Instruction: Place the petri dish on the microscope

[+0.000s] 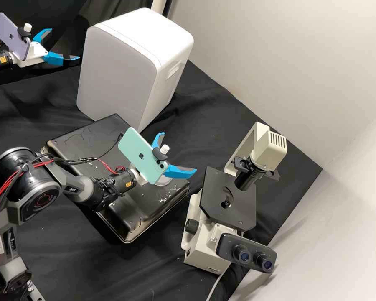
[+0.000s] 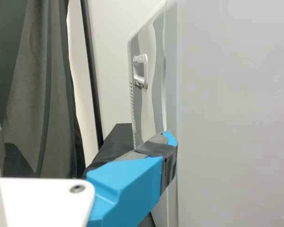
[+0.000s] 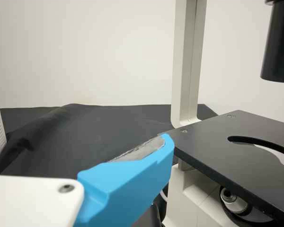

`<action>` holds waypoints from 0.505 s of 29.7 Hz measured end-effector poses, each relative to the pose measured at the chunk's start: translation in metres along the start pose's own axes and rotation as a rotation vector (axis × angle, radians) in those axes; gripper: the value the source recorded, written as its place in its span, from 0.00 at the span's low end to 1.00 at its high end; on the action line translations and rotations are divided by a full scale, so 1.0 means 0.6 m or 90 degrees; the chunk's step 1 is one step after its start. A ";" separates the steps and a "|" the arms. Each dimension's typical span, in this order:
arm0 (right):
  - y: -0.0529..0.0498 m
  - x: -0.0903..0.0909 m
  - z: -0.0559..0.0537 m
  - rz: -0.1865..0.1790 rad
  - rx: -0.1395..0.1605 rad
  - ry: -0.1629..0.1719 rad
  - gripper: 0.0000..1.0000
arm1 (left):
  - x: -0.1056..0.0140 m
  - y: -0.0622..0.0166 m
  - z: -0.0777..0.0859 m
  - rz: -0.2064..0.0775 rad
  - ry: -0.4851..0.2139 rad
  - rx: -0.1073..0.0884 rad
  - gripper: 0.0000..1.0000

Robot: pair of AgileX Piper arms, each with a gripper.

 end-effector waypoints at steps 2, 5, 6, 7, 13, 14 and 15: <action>0.000 0.000 0.000 0.000 0.000 0.000 1.00 | 0.000 0.000 0.000 0.000 0.000 0.000 1.00; 0.000 0.000 0.000 0.000 0.000 0.000 1.00 | 0.000 0.000 0.000 0.000 0.000 0.000 1.00; 0.000 0.000 0.000 0.000 0.000 0.000 1.00 | 0.000 0.000 0.000 0.000 0.000 0.000 1.00; 0.000 0.000 0.000 0.000 0.000 0.000 1.00 | 0.000 0.000 0.000 0.000 0.000 0.000 1.00; 0.000 0.000 0.000 0.000 0.000 0.000 1.00 | -0.003 -0.004 -0.001 -0.006 0.001 0.000 1.00; 0.000 0.000 0.000 0.000 0.000 0.000 1.00 | -0.007 -0.006 -0.001 -0.009 0.001 0.001 1.00; 0.000 0.000 0.000 0.000 0.000 0.000 1.00 | -0.013 -0.009 -0.001 -0.015 0.001 0.002 1.00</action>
